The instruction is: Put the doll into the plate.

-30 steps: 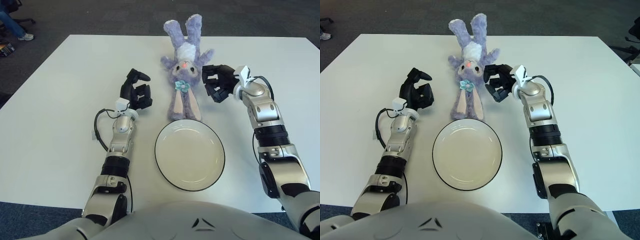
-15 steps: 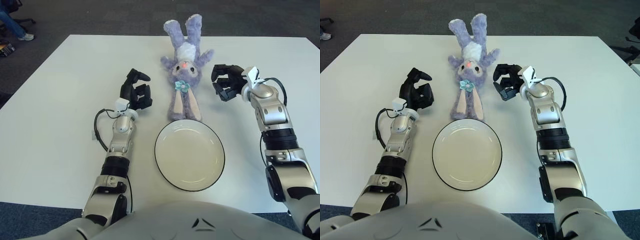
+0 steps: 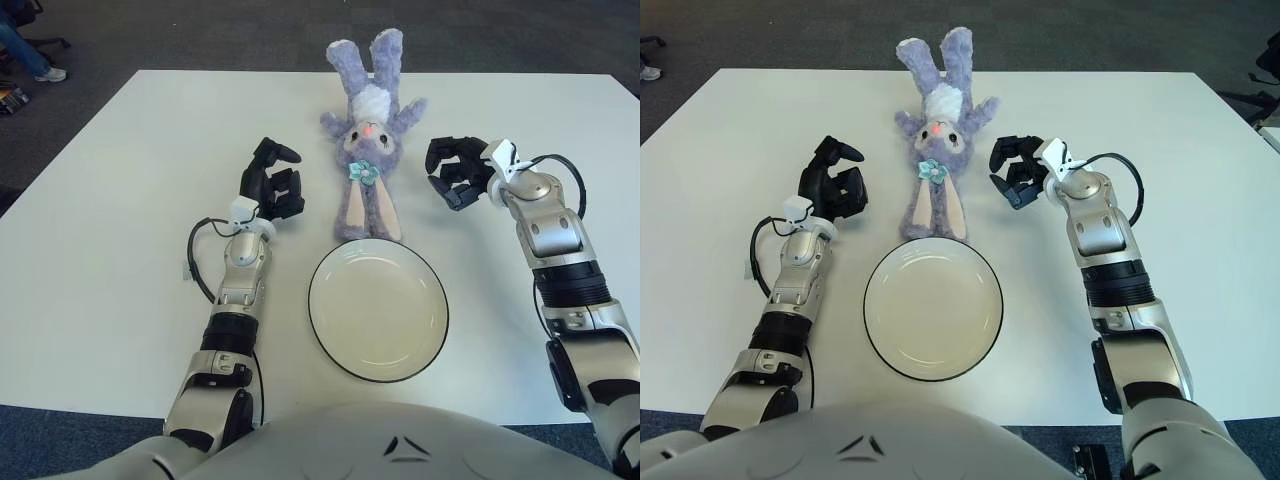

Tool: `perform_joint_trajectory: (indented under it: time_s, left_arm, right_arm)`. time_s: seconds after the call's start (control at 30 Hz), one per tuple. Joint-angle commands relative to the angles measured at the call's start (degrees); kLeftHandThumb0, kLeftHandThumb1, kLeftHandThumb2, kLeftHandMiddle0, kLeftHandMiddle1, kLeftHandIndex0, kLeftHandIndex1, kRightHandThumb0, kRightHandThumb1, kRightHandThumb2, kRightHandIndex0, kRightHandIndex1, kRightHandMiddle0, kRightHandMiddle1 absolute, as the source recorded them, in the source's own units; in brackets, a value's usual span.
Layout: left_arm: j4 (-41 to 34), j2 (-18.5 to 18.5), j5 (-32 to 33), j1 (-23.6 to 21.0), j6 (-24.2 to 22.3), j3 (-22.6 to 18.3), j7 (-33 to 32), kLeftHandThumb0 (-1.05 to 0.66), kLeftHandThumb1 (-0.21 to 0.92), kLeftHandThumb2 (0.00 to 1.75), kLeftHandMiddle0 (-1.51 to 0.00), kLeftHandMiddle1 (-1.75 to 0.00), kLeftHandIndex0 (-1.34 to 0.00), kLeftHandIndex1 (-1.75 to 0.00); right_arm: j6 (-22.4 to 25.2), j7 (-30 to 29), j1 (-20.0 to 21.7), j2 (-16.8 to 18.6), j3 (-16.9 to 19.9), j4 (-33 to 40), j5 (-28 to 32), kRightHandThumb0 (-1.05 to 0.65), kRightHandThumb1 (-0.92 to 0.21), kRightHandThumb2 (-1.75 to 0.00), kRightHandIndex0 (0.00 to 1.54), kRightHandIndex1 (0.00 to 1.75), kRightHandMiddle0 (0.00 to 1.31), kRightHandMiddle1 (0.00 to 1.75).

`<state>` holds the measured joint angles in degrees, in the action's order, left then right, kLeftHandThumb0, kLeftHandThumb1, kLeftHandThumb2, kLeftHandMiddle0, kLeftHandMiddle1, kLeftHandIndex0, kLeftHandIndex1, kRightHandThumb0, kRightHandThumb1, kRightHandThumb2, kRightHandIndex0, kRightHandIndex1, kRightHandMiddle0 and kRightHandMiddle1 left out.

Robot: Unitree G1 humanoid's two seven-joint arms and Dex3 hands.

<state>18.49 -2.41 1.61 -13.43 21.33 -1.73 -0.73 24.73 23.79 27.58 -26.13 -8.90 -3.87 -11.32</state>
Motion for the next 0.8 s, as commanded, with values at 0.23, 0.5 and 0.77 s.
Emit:
perform_joint_trajectory:
  time_s: [0.23, 0.5, 0.77]
  left_arm:
    - [3.2, -0.2, -0.1, 5.6, 0.2, 0.0, 0.3, -0.41, 0.55, 1.03, -1.12, -1.75, -0.44, -1.75]
    - [3.6, -0.3, 0.0, 5.4, 0.2, -0.1, 0.2, -0.41, 0.54, 1.04, -1.13, -1.75, -0.44, -1.75]
    - [3.8, -0.4, 0.1, 5.3, 0.2, -0.1, 0.3, -0.41, 0.54, 1.04, -1.13, -1.75, -0.44, -1.75]
  right_arm:
    - [-6.1, -8.5, -2.5, 1.2, -2.8, 1.9, -7.4, -0.86, -0.67, -0.51, 0.01, 0.19, 0.00, 0.31]
    - [-9.7, -12.7, -2.0, 2.6, -3.3, 0.6, -10.1, -0.98, -0.75, -0.43, 0.01, 0.04, 0.00, 0.02]
    - [-13.3, -16.3, 0.6, 5.5, -3.3, -3.9, -10.6, -1.03, -0.82, -0.34, 0.02, 0.02, 0.01, 0.00]
